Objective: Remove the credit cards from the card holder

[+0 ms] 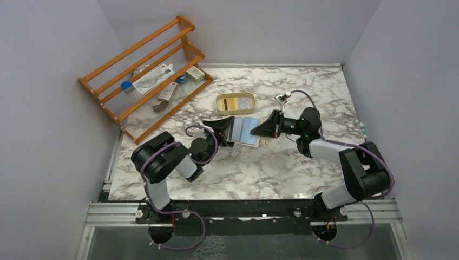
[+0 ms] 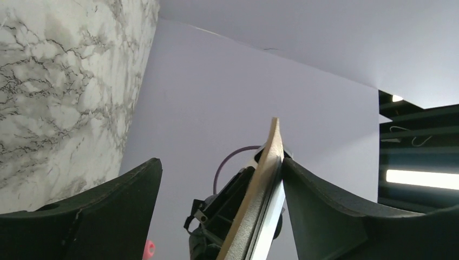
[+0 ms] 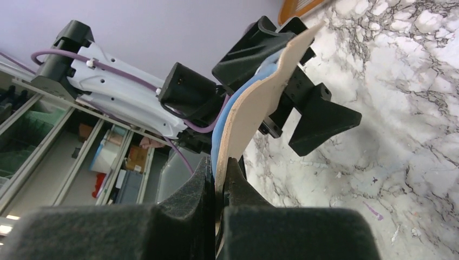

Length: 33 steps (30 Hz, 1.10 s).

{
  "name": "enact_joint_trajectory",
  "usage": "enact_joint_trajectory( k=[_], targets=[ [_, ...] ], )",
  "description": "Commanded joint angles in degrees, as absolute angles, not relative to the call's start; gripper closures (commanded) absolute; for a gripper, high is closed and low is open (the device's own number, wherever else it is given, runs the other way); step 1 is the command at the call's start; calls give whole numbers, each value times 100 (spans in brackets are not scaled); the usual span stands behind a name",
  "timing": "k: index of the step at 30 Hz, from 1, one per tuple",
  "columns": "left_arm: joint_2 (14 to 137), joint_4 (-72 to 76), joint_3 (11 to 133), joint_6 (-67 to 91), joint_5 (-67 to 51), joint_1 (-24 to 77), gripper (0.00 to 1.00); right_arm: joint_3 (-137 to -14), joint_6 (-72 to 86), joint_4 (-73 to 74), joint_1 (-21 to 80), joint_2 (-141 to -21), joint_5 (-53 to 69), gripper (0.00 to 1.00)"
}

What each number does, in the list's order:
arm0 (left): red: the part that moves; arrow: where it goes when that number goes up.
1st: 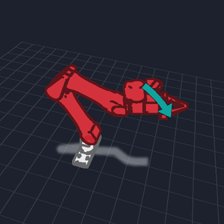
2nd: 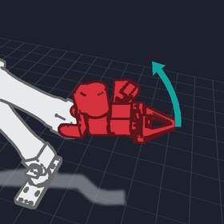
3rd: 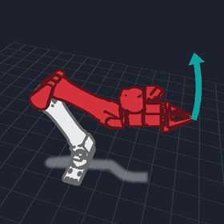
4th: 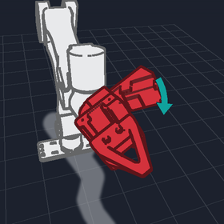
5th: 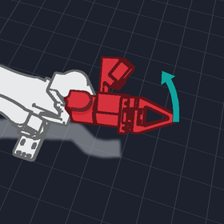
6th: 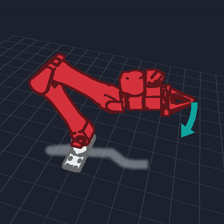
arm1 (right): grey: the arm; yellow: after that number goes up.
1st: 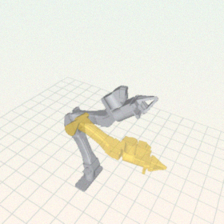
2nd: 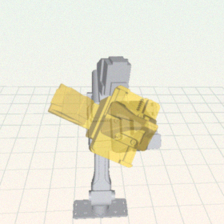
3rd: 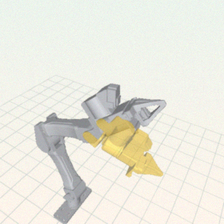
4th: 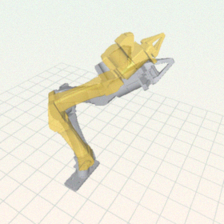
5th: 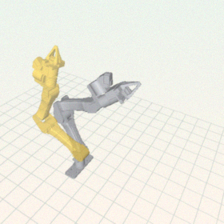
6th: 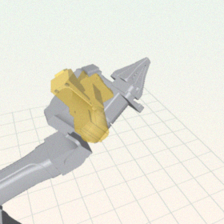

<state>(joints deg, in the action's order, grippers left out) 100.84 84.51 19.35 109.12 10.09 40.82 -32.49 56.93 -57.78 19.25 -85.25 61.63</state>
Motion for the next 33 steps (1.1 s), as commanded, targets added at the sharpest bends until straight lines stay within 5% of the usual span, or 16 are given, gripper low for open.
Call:
enact_joint_trajectory(
  k=[1, 14, 33],
  targets=[
    [10056, 10045, 2164, 10556, 609, 4202, 20, -3152, 5948, -6389, 1888, -8614, 6407, 99],
    [8728, 9214, 1602, 9906, 1504, 4197, 20, -3234, 6025, -6404, 1832, -8597, 6485, 99],
    [6869, 6540, 1704, 8978, 1728, 4197, 46, -3258, 6090, -6434, 1824, -8567, 6540, 99]
  ],
)
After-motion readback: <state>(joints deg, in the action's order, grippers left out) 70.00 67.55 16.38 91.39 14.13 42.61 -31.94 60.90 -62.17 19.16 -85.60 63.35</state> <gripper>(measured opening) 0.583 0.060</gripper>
